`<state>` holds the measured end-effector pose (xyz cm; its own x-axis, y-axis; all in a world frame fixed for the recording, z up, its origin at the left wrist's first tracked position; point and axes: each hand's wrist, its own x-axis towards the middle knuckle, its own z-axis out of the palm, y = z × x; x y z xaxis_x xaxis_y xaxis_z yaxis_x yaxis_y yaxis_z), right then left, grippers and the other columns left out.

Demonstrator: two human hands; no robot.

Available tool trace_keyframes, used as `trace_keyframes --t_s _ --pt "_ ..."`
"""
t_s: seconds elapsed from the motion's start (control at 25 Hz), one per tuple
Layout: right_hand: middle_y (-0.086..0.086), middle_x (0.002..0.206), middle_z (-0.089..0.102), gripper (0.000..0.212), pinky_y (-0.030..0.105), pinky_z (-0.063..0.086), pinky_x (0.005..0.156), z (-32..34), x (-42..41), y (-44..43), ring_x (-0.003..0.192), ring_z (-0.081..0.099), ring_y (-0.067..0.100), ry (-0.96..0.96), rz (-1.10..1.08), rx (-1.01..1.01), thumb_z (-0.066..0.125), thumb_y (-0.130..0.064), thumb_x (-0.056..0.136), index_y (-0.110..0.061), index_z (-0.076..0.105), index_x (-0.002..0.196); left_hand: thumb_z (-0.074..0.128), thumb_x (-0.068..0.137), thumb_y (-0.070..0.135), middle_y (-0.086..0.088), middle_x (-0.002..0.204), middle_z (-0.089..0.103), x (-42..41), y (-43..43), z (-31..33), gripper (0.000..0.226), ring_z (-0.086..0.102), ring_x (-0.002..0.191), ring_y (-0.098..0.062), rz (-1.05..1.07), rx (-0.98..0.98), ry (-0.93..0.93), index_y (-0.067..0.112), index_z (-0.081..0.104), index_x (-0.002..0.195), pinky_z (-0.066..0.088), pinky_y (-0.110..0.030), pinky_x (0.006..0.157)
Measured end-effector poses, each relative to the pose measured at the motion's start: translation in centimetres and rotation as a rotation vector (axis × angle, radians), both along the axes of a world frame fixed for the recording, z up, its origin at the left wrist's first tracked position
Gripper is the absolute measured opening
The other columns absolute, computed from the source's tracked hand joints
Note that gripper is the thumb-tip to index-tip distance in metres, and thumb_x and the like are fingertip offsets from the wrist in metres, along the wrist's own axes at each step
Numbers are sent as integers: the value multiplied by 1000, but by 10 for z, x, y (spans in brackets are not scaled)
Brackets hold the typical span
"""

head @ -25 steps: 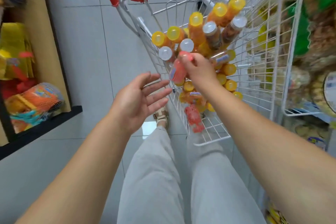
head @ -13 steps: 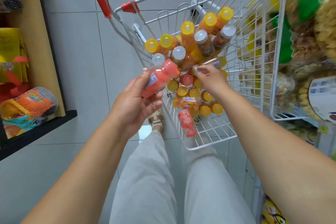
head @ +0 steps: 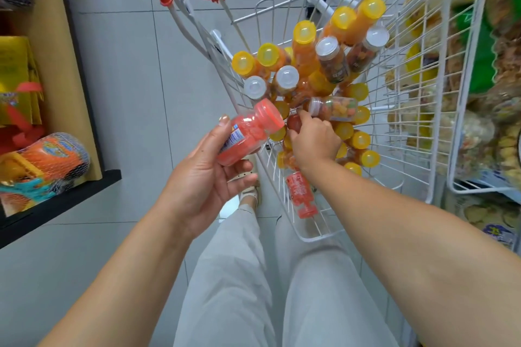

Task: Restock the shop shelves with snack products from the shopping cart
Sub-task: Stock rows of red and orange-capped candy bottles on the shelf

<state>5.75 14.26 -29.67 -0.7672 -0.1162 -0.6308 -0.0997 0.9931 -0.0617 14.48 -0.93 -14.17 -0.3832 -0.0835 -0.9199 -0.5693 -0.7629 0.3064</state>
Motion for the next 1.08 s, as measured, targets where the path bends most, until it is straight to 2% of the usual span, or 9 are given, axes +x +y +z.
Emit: trace_keyframes --t_s 0.2,0.32,0.48,0.56,0.68,0.76,0.84,0.96,1.08 --pt "6 112 65 41 36 46 77 7 -5 0 106 59 29 60 -139 -134 60 -38 88 -22 59 125 60 78 50 -8 94 72 4 -1 0 47 61 63 -11 -17 -38 -27 18 65 111 60 -25 63" --pt "-2 98 70 30 37 54 80 60 -6 29 91 65 18 29 -471 -448 67 -39 82 -28 67 110 58 80 52 -8 89 74 1 6 5 48 69 71 -14 17 -62 -67 12 66 104 61 -30 76" --pt "11 78 67 10 32 54 57 158 -1 55 65 62 13 -166 -741 -865 69 -18 83 -21 67 93 58 70 60 -4 100 76 -13 31 22 62 73 93 -14 16 -91 -65 17 67 112 58 -36 90" --pt "12 75 63 16 22 50 52 191 12 56 60 60 15 -258 -766 -977 66 -20 77 -15 66 93 55 68 66 -4 109 76 -20 44 33 69 73 93 -13 38 -72 -51 19 67 118 57 -38 86" --pt "10 81 69 21 32 58 63 208 37 48 70 65 27 -417 -719 -1038 78 -30 73 -24 70 91 54 78 68 -5 96 77 -24 51 34 61 73 75 -16 122 -38 -99 19 69 109 60 -36 68" --pt "5 88 74 22 39 56 74 197 40 49 77 67 26 -547 -714 -1007 71 -43 83 -26 70 98 52 87 67 0 73 73 -19 49 30 49 69 59 -12 141 -82 -186 22 67 95 58 -30 58" --pt "2 96 74 33 42 54 82 166 32 58 89 67 22 -519 -699 -804 52 -47 93 -23 69 107 52 88 68 3 61 66 -11 44 23 48 63 50 -10 156 -119 -255 22 63 87 55 -28 56" --pt "-3 105 65 33 32 44 79 107 33 75 104 61 24 -416 -331 -220 52 -44 96 -20 58 119 52 88 69 3 61 64 -2 36 20 48 61 49 -10 147 -120 -282 22 62 85 54 -28 55" --pt "4 114 62 53 37 44 85 77 63 66 111 57 30 -552 -159 -39 58 -51 89 -17 45 127 53 87 70 1 67 66 4 31 18 48 64 50 -10 116 -118 -290 23 63 90 55 -28 48"
